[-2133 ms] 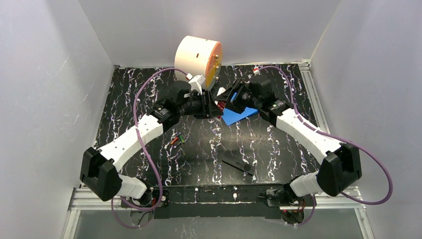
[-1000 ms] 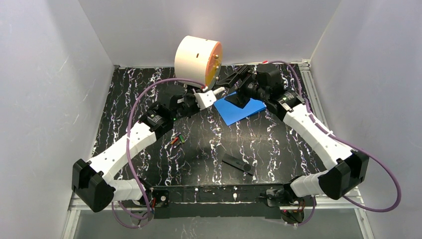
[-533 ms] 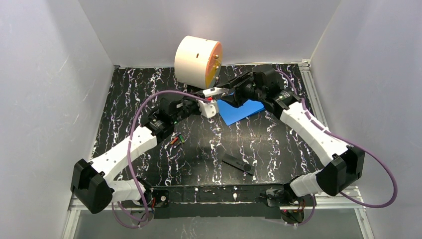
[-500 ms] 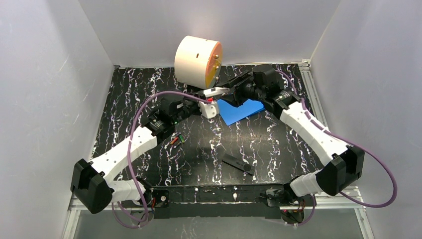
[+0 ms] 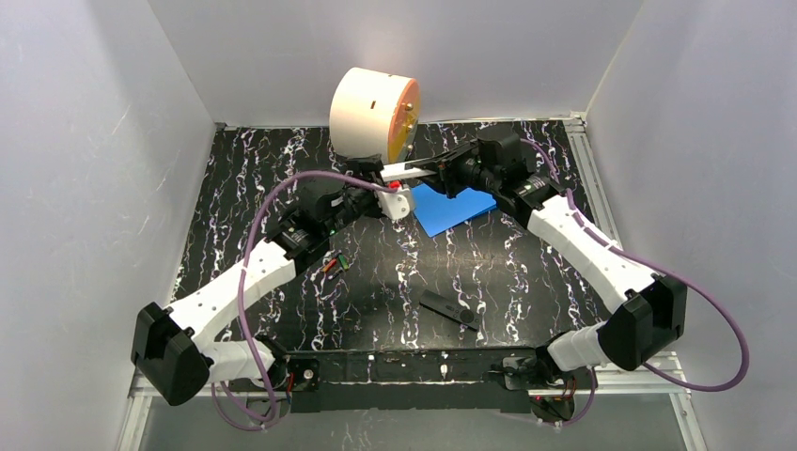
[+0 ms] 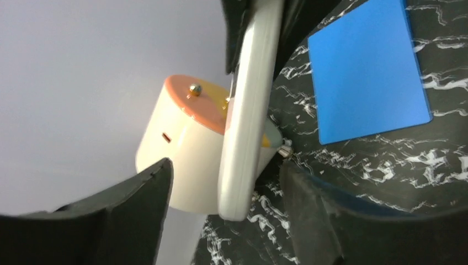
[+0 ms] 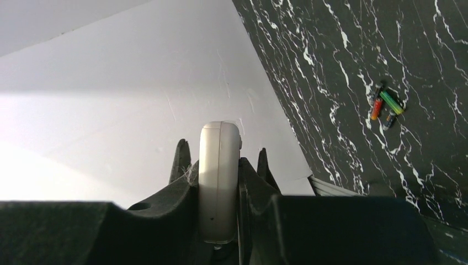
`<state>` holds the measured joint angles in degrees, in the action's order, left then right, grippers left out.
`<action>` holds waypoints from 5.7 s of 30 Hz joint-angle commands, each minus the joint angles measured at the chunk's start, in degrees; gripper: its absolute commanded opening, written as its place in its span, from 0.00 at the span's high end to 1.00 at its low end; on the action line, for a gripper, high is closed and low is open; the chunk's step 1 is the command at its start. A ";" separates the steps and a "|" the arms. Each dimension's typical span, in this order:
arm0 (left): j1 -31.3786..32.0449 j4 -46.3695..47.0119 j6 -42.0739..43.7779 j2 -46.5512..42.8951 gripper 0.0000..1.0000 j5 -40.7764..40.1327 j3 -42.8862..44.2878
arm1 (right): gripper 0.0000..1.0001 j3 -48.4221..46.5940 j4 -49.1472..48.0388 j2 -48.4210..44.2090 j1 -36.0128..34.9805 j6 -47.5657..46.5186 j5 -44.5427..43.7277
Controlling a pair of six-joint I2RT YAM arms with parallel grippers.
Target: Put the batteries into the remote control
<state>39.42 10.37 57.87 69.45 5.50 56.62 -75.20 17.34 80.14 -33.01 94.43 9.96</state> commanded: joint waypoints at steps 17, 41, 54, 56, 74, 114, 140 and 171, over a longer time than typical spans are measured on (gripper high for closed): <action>-3.03 -31.29 -93.23 -3.53 0.01 6.66 22.95 | 0.74 11.90 -43.24 -11.47 0.78 -17.71 -9.08; -5.30 6.80 -132.65 -2.48 0.17 6.45 10.34 | 0.71 18.47 -61.56 -10.40 -0.93 -13.14 2.61; -5.17 15.06 -137.07 0.76 0.55 6.55 10.28 | 0.69 21.47 -60.05 -10.26 -1.27 -11.08 0.35; -5.27 15.83 -137.91 1.29 0.59 7.17 10.76 | 0.69 20.95 -62.06 -8.92 -1.29 -9.80 1.49; -14.53 18.26 -137.94 1.55 1.00 25.31 12.54 | 0.17 18.60 -42.37 -17.00 2.63 -23.23 10.01; -19.66 5.00 -131.39 -3.06 1.00 38.94 17.16 | 0.92 18.16 -50.70 -11.92 1.99 -21.53 22.21; -19.96 4.26 -131.55 -7.32 1.00 32.25 6.90 | 0.51 17.17 -57.88 -8.94 1.63 -16.57 17.48; -19.99 -5.80 -118.03 -4.45 1.00 27.79 11.93 | 0.76 9.54 -26.67 -8.95 0.10 -25.19 15.96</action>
<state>19.33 9.21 -67.18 65.10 34.72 63.53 -61.89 -17.10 72.23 -32.67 71.57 27.11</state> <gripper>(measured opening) 0.193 0.293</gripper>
